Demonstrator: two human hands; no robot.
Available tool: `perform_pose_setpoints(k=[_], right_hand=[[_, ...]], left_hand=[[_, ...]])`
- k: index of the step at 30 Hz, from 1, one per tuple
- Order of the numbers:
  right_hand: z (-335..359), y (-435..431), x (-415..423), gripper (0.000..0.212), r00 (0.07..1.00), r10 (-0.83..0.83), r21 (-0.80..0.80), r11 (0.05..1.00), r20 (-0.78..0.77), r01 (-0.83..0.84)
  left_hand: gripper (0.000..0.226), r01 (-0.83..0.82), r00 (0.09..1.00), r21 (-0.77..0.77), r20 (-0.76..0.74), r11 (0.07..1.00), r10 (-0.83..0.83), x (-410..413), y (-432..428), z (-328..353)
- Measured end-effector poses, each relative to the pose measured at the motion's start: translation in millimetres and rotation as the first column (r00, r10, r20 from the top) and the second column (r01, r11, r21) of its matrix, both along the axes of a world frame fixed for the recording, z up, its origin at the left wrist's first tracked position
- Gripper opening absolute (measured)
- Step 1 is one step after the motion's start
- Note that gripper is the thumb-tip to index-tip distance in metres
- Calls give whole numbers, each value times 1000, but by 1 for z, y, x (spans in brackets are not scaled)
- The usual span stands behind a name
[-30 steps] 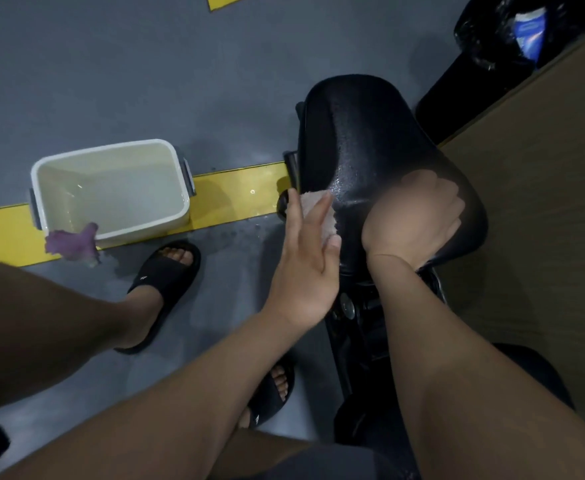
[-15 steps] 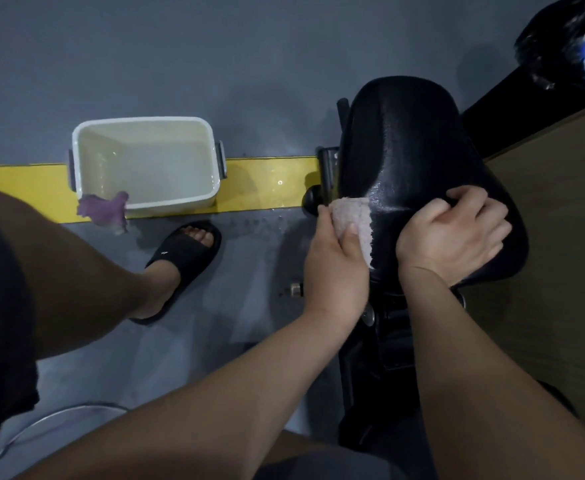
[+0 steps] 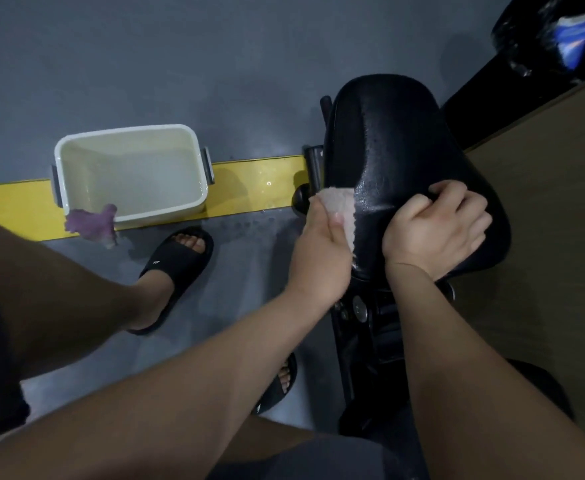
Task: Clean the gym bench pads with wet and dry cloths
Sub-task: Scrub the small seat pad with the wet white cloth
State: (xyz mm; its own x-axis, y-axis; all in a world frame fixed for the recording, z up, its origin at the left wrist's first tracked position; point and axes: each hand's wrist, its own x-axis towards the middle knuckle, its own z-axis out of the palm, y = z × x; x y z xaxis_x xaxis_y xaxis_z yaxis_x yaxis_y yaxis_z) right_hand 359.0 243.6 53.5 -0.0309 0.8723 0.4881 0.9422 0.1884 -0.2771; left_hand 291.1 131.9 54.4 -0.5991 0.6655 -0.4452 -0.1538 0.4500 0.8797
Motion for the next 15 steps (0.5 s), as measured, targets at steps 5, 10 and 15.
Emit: perform_pose_setpoints(k=[5, 10, 15], right_hand=[[3, -1, -1, 23, 1000, -1, -16, 1000, 8, 1], [3, 0, -1, 24, 1000, 3, -42, 999, 14, -3], [4, 1, 1, 25, 999, -1, -84, 996, 45, 5]], left_hand=[[42, -135, 991, 76, 38, 988, 132, -9, 26, -14], [40, -190, 977, 140, 124, 972, 173, -42, 63, -27], [34, -103, 994, 93, 44, 990, 99, -83, 93, -29]])
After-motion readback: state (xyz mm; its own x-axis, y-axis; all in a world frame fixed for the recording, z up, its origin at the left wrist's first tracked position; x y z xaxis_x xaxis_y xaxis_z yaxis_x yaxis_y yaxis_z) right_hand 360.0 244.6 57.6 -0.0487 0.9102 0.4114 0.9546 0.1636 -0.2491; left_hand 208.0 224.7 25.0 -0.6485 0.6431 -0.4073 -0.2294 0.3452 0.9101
